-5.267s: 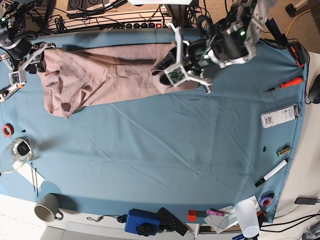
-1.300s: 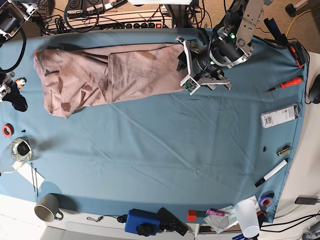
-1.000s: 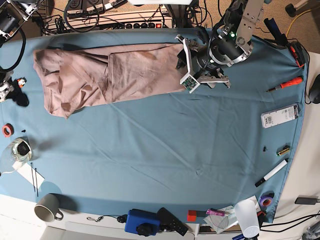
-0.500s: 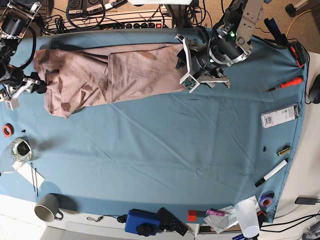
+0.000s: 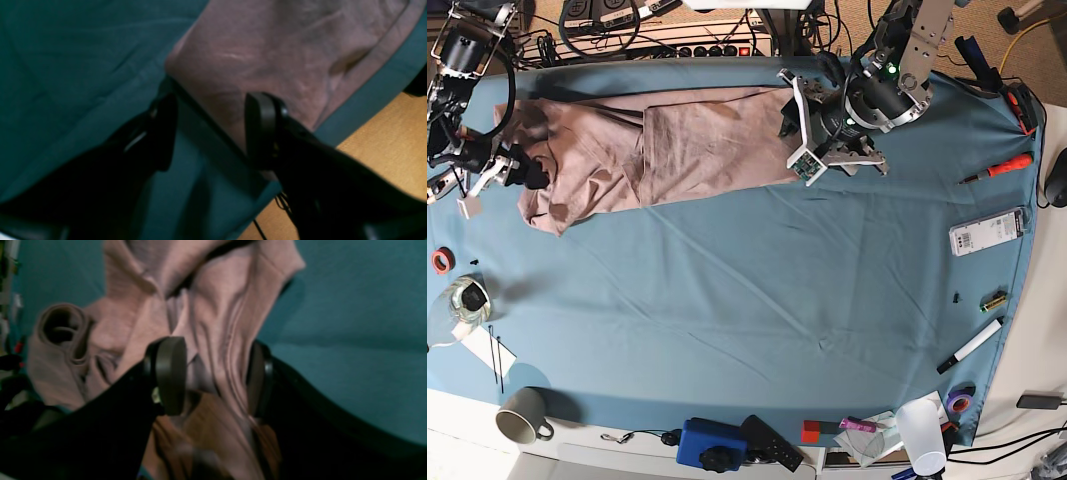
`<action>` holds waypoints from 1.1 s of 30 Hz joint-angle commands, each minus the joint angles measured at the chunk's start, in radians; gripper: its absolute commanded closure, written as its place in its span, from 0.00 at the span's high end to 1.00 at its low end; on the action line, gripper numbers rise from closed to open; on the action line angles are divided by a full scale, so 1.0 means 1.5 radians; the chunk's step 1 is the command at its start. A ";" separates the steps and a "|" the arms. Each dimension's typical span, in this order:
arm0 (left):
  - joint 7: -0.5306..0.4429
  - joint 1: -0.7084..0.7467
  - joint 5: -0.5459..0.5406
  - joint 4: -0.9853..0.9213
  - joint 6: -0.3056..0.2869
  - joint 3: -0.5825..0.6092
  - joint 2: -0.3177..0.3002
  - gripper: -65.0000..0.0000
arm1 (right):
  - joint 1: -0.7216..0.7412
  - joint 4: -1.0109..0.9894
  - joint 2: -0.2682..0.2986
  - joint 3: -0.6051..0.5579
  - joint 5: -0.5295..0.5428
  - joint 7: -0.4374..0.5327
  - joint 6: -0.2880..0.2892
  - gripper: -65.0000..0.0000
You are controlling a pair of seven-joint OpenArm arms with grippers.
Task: Fold the T-shirt properly
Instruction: 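Lift the sleeve end with the right gripper and fold it over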
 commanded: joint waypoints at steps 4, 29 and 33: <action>-0.020 -0.003 -0.002 0.012 0.002 -0.001 0.001 0.47 | 0.002 0.004 0.010 -0.001 -0.014 -0.018 -0.004 0.44; -0.015 0.000 -0.002 0.012 0.026 -0.001 0.048 0.47 | 0.093 0.004 0.066 0.141 -0.204 0.057 -0.004 0.00; -0.007 0.004 0.001 0.012 0.027 -0.002 0.048 0.47 | 0.096 0.004 0.090 0.142 -0.217 0.051 -0.004 0.00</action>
